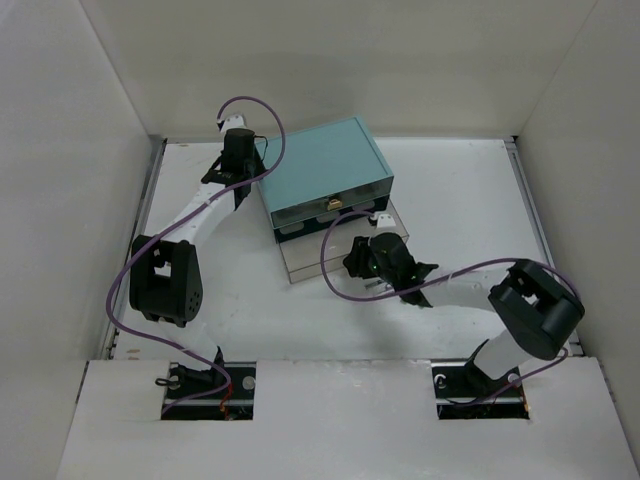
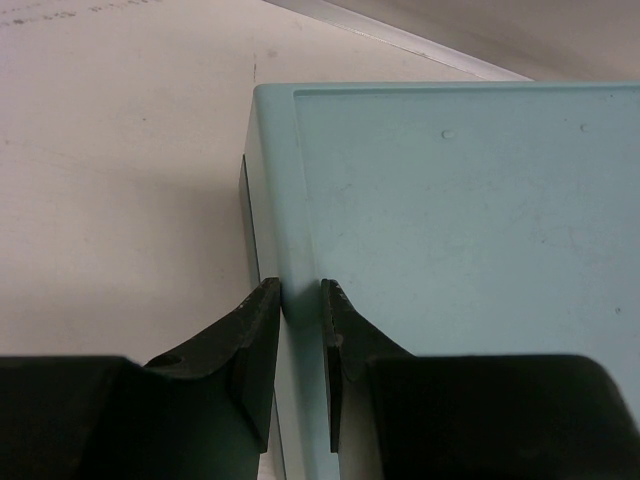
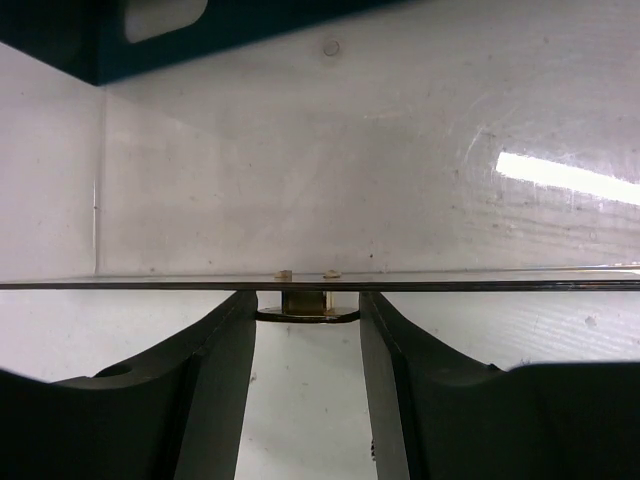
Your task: Organize the makeup
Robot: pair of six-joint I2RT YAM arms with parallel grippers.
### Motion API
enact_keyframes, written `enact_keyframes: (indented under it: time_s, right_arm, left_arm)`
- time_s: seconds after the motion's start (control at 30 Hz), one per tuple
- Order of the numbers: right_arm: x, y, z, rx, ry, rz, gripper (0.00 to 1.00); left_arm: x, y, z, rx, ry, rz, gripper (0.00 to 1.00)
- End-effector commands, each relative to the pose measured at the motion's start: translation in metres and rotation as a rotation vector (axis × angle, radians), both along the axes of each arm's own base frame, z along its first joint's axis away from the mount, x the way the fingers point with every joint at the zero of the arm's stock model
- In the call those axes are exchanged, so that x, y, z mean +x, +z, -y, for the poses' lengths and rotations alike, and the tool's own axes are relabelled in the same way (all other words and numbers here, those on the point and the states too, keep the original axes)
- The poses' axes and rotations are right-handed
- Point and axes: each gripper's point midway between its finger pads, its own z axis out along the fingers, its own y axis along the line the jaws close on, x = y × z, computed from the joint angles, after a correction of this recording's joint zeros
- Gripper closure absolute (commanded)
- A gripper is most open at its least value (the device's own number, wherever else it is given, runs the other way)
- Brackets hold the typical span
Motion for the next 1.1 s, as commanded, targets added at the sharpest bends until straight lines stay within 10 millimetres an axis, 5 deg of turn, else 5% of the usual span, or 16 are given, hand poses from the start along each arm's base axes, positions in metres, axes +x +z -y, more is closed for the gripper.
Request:
enact_keyframes:
  time_s: [0.0,0.17,0.33,0.47,0.57,0.67,0.7,0.73,0.93,1.07]
  right_arm:
    - [-0.039,-0.019,-0.005,-0.02,0.065,-0.124,0.74]
    - [-0.039,0.0,-0.005,-0.006,0.064,-0.109,0.66]
    - [-0.036,0.035,0.001,0.024,0.047,-0.071,0.39]
    - [-0.036,0.054,0.025,0.026,-0.005,-0.073,0.21]
    - [-0.036,0.059,0.056,0.03,-0.112,-0.108,0.15]
    - [-0.04,0.058,0.096,0.047,-0.272,-0.163,0.12]
    - [-0.043,0.056,0.113,0.047,-0.337,-0.183,0.12]
    - [-0.047,0.053,0.13,0.042,-0.399,-0.204,0.12]
    - [-0.073,0.031,0.208,-0.005,-0.703,-0.328,0.13]
    - [-0.079,0.013,0.223,0.003,-0.772,-0.376,0.18]
  left_arm:
    - [-0.045,-0.068,0.014,0.037,-0.077,-0.278,0.97]
    - [-0.045,-0.069,0.014,0.037,-0.077,-0.281,0.97]
    - [-0.044,-0.061,0.016,0.033,-0.083,-0.257,0.97]
    - [-0.041,-0.044,0.016,0.025,-0.084,-0.214,0.91]
    - [-0.038,-0.023,0.015,0.019,-0.084,-0.166,0.71]
    - [-0.035,0.005,0.012,0.012,-0.084,-0.102,0.4]
    - [-0.034,0.017,0.011,0.012,-0.087,-0.075,0.1]
    - [-0.034,0.028,0.01,0.013,-0.09,-0.048,0.0]
    - [-0.058,0.084,0.016,0.022,-0.126,0.079,0.0]
    - [-0.095,0.091,0.037,0.046,-0.179,0.124,0.0]
